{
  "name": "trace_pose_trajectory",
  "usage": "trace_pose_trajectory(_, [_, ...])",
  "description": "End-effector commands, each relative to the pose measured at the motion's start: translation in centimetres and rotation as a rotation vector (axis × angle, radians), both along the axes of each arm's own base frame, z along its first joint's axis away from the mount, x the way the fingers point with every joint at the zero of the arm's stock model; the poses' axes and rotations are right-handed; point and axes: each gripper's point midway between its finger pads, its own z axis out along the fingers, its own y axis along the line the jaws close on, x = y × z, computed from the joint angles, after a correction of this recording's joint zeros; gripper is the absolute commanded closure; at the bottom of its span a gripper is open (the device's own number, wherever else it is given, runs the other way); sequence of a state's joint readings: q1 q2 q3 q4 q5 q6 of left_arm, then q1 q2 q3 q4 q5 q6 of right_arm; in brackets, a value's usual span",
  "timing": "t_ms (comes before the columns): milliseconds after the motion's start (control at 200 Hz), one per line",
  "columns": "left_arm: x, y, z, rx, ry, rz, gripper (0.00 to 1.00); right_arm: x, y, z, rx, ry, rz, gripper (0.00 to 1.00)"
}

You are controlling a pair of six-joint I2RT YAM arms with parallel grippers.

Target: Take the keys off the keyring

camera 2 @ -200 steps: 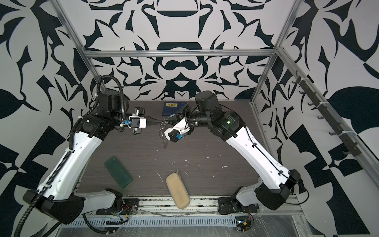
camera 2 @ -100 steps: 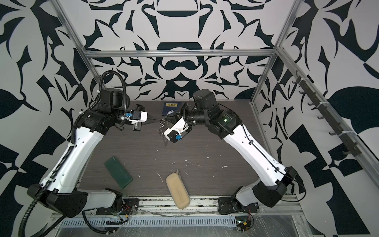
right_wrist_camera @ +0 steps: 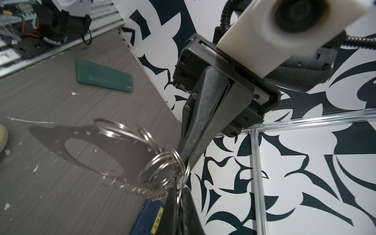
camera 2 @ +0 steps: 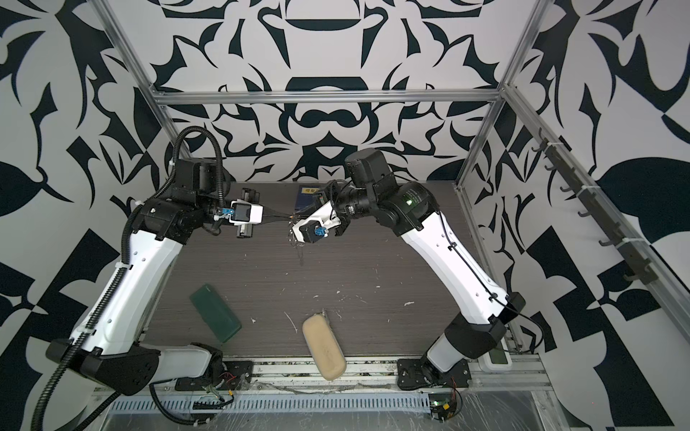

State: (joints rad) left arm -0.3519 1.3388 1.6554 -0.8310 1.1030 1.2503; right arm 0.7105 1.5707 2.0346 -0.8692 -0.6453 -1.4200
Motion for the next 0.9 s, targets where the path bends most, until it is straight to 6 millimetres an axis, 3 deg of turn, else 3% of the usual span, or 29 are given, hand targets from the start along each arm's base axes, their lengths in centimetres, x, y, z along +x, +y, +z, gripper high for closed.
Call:
trace_pose_trajectory(0, [-1.9,0.2,-1.1,0.01,0.092,-0.048,1.0,-1.7,-0.6,8.5,0.251,-0.129,0.039,1.0])
trace_pose_trajectory(75, [-2.1,0.4,-0.7,-0.009,0.078,-0.05,1.0,-1.2,-1.0,8.2,0.263,-0.119,0.018,1.0])
trace_pose_trajectory(210, [-1.4,0.6,-1.9,0.05,0.079,0.004,1.0,-0.8,-1.3,8.5,0.268,-0.108,0.003,1.0])
trace_pose_trajectory(355, [-1.2,0.6,-3.1,0.122,0.112,0.003,1.0,-1.6,-0.2,8.8,0.252,-0.097,0.06,1.0])
trace_pose_trajectory(485, [-0.8,0.4,-3.7,0.144,0.132,0.006,1.0,-1.1,0.5,8.7,0.22,-0.152,0.052,1.0])
trace_pose_trajectory(805, [-0.3,-0.6,-2.7,0.128,0.089,-0.029,1.0,0.4,2.3,6.6,0.133,-0.24,0.02,1.0])
trace_pose_trajectory(895, [-0.6,-0.9,-2.5,0.132,0.042,-0.051,1.0,0.1,2.3,6.9,0.146,-0.228,0.029,1.0])
